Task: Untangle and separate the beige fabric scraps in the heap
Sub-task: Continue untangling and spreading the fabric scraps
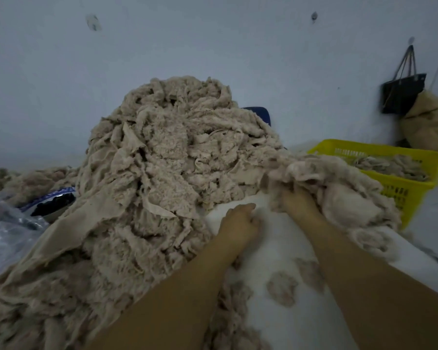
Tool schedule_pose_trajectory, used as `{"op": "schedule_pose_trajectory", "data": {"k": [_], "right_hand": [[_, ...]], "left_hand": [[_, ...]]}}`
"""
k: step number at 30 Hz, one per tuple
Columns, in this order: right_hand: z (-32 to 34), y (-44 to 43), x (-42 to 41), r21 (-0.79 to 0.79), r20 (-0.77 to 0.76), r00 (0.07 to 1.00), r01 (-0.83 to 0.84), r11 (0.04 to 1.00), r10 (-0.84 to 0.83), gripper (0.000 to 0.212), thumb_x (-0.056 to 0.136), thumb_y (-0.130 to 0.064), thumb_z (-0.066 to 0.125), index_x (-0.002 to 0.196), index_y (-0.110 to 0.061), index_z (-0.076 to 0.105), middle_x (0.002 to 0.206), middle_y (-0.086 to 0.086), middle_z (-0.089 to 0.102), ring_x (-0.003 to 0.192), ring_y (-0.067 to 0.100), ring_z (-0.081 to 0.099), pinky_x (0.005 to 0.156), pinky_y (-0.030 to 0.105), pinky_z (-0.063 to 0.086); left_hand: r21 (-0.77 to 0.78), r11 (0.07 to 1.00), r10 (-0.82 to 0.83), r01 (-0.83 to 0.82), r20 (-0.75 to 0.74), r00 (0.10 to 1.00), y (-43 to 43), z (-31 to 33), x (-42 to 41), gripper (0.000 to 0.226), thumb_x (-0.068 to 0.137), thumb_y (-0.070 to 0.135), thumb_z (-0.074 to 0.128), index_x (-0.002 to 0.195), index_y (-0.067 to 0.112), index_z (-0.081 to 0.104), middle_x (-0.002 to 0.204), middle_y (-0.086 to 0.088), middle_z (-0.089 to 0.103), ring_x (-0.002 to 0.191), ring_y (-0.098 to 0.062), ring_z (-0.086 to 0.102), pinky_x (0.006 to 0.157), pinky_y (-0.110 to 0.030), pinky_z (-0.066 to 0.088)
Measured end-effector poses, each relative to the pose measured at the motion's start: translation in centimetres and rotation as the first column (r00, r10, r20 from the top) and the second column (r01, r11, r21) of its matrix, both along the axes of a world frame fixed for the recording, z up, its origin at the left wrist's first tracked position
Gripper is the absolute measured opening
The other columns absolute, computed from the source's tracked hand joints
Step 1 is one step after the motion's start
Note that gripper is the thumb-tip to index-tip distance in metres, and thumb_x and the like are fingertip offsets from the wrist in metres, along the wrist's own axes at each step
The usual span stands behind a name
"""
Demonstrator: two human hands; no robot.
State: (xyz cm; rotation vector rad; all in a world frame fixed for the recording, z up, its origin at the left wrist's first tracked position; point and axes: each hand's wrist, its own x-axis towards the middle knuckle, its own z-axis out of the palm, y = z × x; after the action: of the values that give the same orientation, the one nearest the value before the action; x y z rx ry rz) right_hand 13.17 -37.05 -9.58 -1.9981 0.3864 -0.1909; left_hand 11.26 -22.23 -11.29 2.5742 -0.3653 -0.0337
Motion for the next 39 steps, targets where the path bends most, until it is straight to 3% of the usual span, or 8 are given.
{"op": "schedule_pose_trajectory", "data": {"k": [5, 10, 15, 20, 25, 29, 33, 39], "right_hand": [[-0.2, 4.1, 0.1, -0.235, 0.262, 0.96, -0.03, 0.972, 0.093, 0.041, 0.103, -0.013, 0.04, 0.142, -0.004, 0.048, 0.159, 0.017, 0.027, 0.144, 0.029, 0.028, 0.114, 0.032, 0.026], [-2.2, 7.8, -0.5, -0.117, 0.196, 0.966, -0.148, 0.982, 0.169, 0.026, 0.103, -0.016, 0.041, 0.102, -0.001, 0.063, 0.117, 0.019, 0.058, 0.097, 0.027, 0.054, 0.082, 0.032, 0.039], [-2.2, 7.4, -1.9, -0.208, 0.177, 0.957, -0.19, 0.959, 0.228, 0.032, 0.105, -0.019, 0.037, 0.112, -0.002, 0.063, 0.116, 0.014, 0.057, 0.089, 0.026, 0.054, 0.075, 0.032, 0.042], [-2.0, 8.4, -3.3, -0.183, 0.116, 0.956, -0.244, 0.952, 0.268, 0.034, 0.105, -0.018, 0.035, 0.111, 0.005, 0.059, 0.113, 0.019, 0.058, 0.092, 0.031, 0.055, 0.077, 0.038, 0.045], [-0.6, 12.5, -5.8, 0.179, 0.019, 0.863, -0.5, 0.848, 0.505, 0.048, 0.105, -0.047, 0.033, 0.093, -0.012, 0.064, 0.084, 0.009, 0.064, 0.063, 0.01, 0.053, 0.062, 0.028, 0.044], [0.2, 13.5, -6.8, 0.792, 0.112, 0.843, -0.396, 0.465, 0.526, 0.066, 0.091, -0.073, 0.042, 0.082, -0.02, 0.079, 0.052, 0.002, 0.062, 0.04, 0.016, 0.056, 0.042, 0.022, 0.045], [0.2, 13.2, -7.3, 0.475, 0.121, 0.912, -0.401, 0.784, 0.393, 0.037, 0.103, -0.048, 0.045, 0.128, -0.022, 0.053, 0.085, 0.006, 0.069, 0.067, 0.02, 0.063, 0.063, 0.03, 0.052], [1.6, 11.8, -8.9, 0.479, 0.279, 0.935, -0.333, 0.812, 0.219, 0.044, 0.102, -0.048, 0.045, 0.069, -0.02, 0.036, 0.047, -0.01, 0.027, 0.04, 0.009, 0.022, 0.042, 0.025, 0.024]], "left_hand": [[-0.067, 0.987, 0.152, -0.145, 0.114, 0.982, 0.7, -0.4, 1.2, 0.038, 0.101, 0.014, 0.044, 0.137, 0.006, 0.056, 0.14, -0.018, 0.054, 0.128, -0.034, 0.049, 0.108, -0.038, 0.038], [0.103, 0.987, 0.098, -0.12, 0.197, 0.976, 2.3, -0.1, 0.6, 0.03, 0.099, 0.017, 0.047, 0.125, 0.008, 0.058, 0.129, -0.014, 0.056, 0.119, -0.031, 0.05, 0.1, -0.037, 0.038], [0.195, 0.907, 0.254, -0.375, 0.457, 0.852, 6.3, 0.9, -0.6, 0.041, 0.097, 0.023, 0.047, 0.138, 0.018, 0.051, 0.152, -0.008, 0.039, 0.144, -0.028, 0.024, 0.117, -0.041, 0.012], [0.026, 0.873, 0.481, -0.487, 0.116, 0.869, 10.7, 1.3, -2.2, 0.033, 0.102, 0.017, 0.045, 0.13, 0.0, 0.054, 0.132, -0.02, 0.054, 0.128, -0.038, 0.047, 0.102, -0.033, 0.038], [-0.493, 0.779, 0.469, -0.388, 0.047, 0.882, 10.1, 4.1, -4.7, 0.018, 0.1, 0.025, 0.05, 0.089, 0.017, 0.06, 0.09, -0.009, 0.066, 0.075, -0.016, 0.059, 0.063, -0.023, 0.045], [-0.489, 0.849, 0.25, -0.202, 0.033, 0.968, 9.0, 4.4, -8.1, 0.024, 0.1, 0.027, 0.048, 0.081, 0.023, 0.063, 0.071, -0.003, 0.065, 0.063, -0.018, 0.061, 0.062, -0.027, 0.051], [-0.323, 0.943, 0.095, -0.079, 0.034, 0.995, 9.6, 1.4, -10.6, 0.021, 0.099, 0.02, 0.05, 0.093, 0.013, 0.068, 0.085, -0.006, 0.07, 0.077, -0.023, 0.065, 0.071, -0.039, 0.052], [-0.367, 0.913, 0.25, -0.179, 0.155, 0.956, 12.4, 0.4, -10.3, 0.021, 0.102, 0.019, 0.051, 0.098, 0.016, 0.071, 0.096, 0.005, 0.068, 0.084, 0.001, 0.061, 0.074, -0.01, 0.045]]}}
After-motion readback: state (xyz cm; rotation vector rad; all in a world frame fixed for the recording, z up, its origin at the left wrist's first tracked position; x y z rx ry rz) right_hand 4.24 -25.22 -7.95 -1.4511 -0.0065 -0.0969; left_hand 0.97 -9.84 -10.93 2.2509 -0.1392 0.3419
